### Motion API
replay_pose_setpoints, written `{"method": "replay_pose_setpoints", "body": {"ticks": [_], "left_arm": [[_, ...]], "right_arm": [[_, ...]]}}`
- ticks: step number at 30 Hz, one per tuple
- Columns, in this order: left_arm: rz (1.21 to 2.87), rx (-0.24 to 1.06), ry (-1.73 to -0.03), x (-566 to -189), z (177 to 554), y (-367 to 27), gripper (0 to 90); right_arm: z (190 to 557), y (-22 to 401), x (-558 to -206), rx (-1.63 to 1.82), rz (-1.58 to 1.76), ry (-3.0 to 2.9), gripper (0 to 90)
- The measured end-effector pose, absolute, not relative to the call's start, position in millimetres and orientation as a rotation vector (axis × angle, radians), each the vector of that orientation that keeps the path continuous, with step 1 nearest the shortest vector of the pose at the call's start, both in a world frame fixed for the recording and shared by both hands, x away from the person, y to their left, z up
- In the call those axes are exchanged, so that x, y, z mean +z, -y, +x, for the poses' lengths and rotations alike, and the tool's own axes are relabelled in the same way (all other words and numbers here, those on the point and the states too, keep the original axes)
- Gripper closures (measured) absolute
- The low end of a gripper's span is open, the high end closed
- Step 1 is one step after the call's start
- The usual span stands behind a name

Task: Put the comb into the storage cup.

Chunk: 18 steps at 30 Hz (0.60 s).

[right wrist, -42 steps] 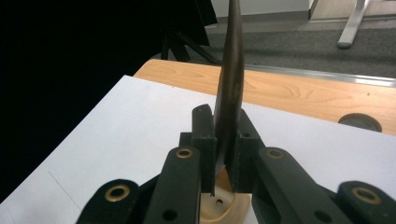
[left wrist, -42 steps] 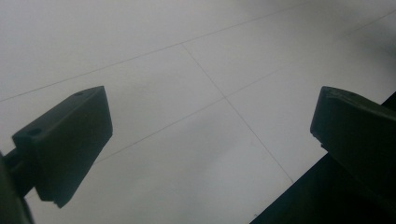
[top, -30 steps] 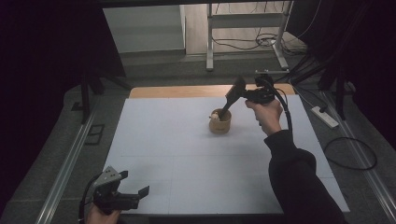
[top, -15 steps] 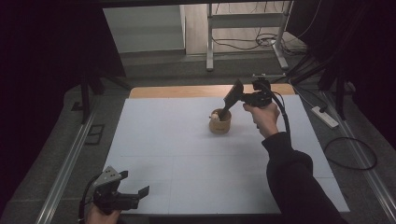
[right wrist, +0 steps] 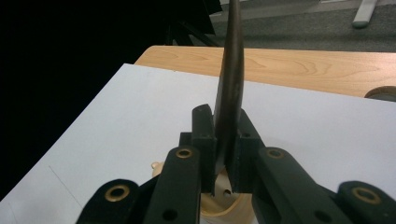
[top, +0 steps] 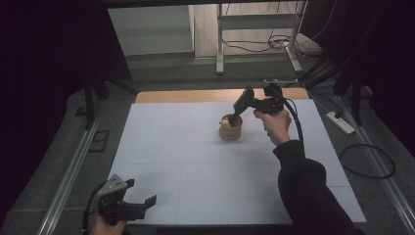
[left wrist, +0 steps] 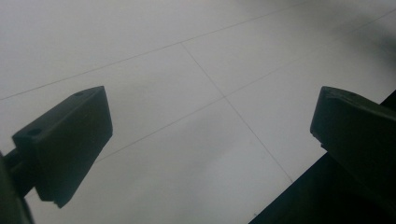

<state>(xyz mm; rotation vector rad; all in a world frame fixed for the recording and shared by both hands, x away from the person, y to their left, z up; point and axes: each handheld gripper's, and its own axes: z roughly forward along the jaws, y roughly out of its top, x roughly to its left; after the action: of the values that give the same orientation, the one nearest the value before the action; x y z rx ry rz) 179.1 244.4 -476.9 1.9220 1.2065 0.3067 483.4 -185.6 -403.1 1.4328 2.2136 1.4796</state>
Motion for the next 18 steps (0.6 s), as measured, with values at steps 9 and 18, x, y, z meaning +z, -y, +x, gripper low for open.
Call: {"method": "replay_pose_setpoints", "body": {"ticks": [9,18], "left_arm": [[1.923,0.306,-1.208,-477,179,-244,0.0],[1.926,0.301,-1.211,-477,180,-244,0.0]], "right_arm": [[484,193,-409,1.525,1.466,-2.204,83.1],[487,206,-418,1.581,1.552,-2.175,83.0]]}}
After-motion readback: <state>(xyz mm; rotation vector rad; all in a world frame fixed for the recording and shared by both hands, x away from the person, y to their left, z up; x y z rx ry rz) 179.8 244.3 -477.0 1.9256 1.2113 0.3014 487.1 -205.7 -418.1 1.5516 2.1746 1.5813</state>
